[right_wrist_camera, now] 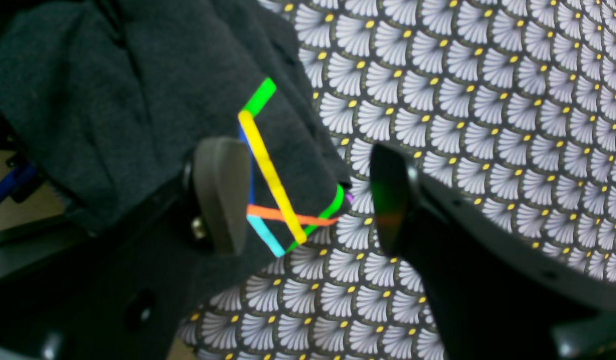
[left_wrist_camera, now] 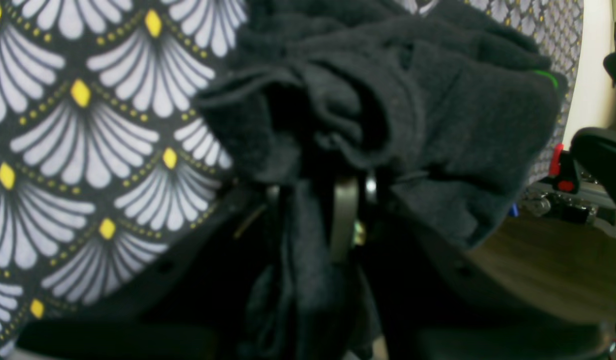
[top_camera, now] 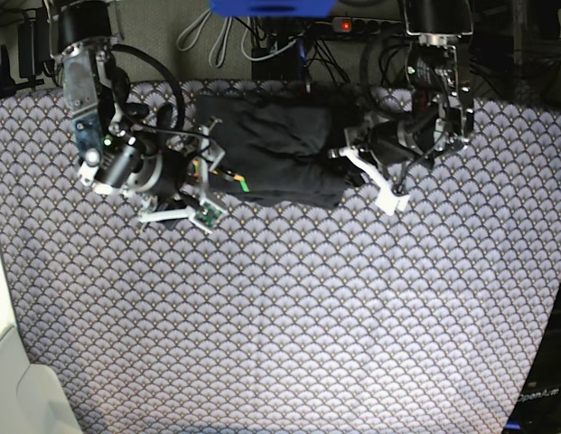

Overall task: Fold the T-shirt properly
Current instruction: 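Grasp the bundle's edge with the left gripper, then flip the bundle over with the left gripper, laying it flat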

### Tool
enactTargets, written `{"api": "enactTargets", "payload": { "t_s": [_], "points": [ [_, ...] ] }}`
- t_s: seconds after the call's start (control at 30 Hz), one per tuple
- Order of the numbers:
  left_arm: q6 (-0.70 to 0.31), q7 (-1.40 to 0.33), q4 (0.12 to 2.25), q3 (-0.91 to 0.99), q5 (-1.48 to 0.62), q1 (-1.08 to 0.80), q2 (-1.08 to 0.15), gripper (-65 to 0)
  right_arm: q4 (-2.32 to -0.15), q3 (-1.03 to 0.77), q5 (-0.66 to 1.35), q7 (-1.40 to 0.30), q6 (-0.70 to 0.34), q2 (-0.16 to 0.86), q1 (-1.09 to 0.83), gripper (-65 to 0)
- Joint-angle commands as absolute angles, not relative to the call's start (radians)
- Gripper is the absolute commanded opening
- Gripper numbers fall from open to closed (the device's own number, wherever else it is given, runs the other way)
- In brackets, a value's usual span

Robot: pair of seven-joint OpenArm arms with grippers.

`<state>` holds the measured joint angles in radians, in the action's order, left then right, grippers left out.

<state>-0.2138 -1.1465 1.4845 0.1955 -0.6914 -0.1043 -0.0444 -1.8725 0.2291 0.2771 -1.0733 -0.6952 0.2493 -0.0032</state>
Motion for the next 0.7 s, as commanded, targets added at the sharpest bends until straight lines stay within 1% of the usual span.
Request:
{"api": "enactTargets", "payload": {
  "t_s": [0.0, 0.03, 0.07, 0.1, 0.17, 0.2, 0.37, 0.53, 0.67],
  "points": [
    [-0.213, -1.167, 1.484, 0.188, -0.676, -0.102, -0.041, -55.3, -1.888, 0.225, 0.286, -1.056, -0.698, 0.259, 0.010, -26.6],
    [-0.213, -1.167, 1.484, 0.188, -0.676, -0.101, -0.041, -58.5, -1.891, 0.223, 0.286, -1.056, -0.698, 0.268, 0.010, -26.6],
    [-0.213, -1.167, 1.486, 0.188, -0.673, -0.099, -0.041, -63.6, -1.891, 0.223, 0.286, -1.056, -0.698, 0.271, 0.010, -26.6],
    [-0.208, -1.167, 1.494, 0.188, -0.667, -0.091, -0.041, -65.0, -1.893, 0.223, 0.286, -1.056, -0.698, 0.272, 0.015, -26.6],
    [-0.205, -1.167, 1.495, 0.188, -0.667, -0.067, -0.041, -63.9, -1.893, 0.209, 0.286, -1.056, -0.698, 0.274, 0.018, -26.6],
    [-0.202, -1.167, 1.495, 0.188, -0.665, -0.056, -0.041, -64.6, -1.894, 0.188, 0.286, -1.056, -0.698, 0.274, 0.018, -26.6],
    [-0.200, -1.168, 1.484, 0.145, -0.661, 0.022, -0.042, -64.5, -1.894, 0.050, 0.288, -1.055, -0.698, 0.271, 0.019, -26.6],
    [-0.200, -1.167, 1.486, -0.010, -0.567, 0.093, -0.030, -64.5, -1.894, -0.102, 0.288, -1.052, -0.698, 0.272, 0.019, -26.6],
    [-0.200, -1.167, 1.486, -0.136, -0.429, 0.145, 0.012, -64.5, -1.894, -0.249, 0.288, -1.052, -0.698, 0.272, 0.019, -26.6]
  ]
}}
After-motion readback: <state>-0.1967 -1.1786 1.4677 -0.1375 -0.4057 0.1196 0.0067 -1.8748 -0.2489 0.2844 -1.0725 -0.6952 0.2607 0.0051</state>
